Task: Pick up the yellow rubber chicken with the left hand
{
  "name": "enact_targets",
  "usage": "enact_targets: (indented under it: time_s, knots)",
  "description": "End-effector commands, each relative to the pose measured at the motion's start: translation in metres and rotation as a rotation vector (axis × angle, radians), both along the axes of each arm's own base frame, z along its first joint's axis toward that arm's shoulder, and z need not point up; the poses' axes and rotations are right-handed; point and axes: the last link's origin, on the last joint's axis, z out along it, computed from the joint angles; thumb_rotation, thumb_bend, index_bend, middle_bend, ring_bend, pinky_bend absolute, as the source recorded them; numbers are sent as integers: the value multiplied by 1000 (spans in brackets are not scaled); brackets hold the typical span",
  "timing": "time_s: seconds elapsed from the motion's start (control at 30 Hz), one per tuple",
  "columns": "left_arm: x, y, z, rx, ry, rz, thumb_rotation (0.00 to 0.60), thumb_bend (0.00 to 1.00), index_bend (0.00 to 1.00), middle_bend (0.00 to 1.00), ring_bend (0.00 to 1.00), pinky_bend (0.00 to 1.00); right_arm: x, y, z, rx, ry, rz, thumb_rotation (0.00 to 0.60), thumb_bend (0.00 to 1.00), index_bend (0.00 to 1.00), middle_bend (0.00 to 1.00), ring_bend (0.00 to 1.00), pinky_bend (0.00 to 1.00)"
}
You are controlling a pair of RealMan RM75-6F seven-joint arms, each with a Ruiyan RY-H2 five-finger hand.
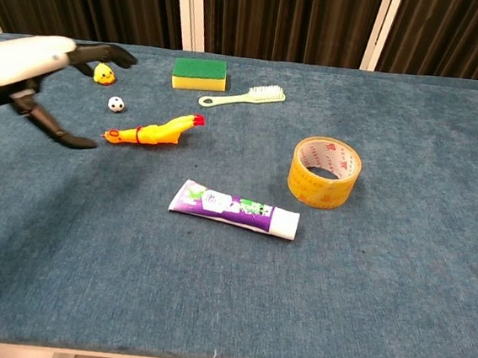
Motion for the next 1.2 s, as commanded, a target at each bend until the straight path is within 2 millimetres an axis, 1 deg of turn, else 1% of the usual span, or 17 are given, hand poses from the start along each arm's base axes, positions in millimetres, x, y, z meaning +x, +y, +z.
enact_targets:
  time_s: [0.03, 0.2, 0.27, 0.47, 0.57, 0.83, 1.0, 1.2]
  knots:
    - [5, 12, -11, -17, 0, 9, 600, 154, 156, 164, 124, 205, 0, 0, 0, 0, -1, -1, 600, 213, 49, 125, 96, 220]
    - [8, 25, -24, -32, -6, 28, 600, 159, 243, 249, 206, 266, 0, -1, -1, 5, 1, -3, 600, 213, 49, 125, 96, 220]
    - [12, 29, -29, -45, -13, 27, 600, 166, 257, 272, 229, 281, 0, -1, -1, 5, 0, -3, 600, 213, 49, 125, 96, 220]
    - [30, 36, -39, -44, -22, 2, 600, 183, 284, 311, 261, 284, 0, -1, -1, 8, 1, -4, 600, 213, 49, 125, 96, 220]
    - [33, 38, -46, -53, -17, 2, 600, 199, 296, 323, 274, 284, 0, -1, -1, 7, 0, -5, 600, 213, 49, 125, 96, 220]
    - [35, 46, -67, -67, 10, 7, 600, 208, 297, 324, 295, 285, 0, -1, 0, 8, -4, -7, 600, 213, 49, 125, 96, 220]
    - [36, 53, -71, -69, 19, 10, 600, 221, 297, 330, 305, 293, 0, -2, 0, 11, -4, -8, 600, 213, 50, 125, 96, 220]
    - [37, 59, -75, -73, 29, 11, 600, 228, 304, 356, 334, 348, 0, -1, 0, 13, -1, -8, 600, 213, 51, 125, 96, 220]
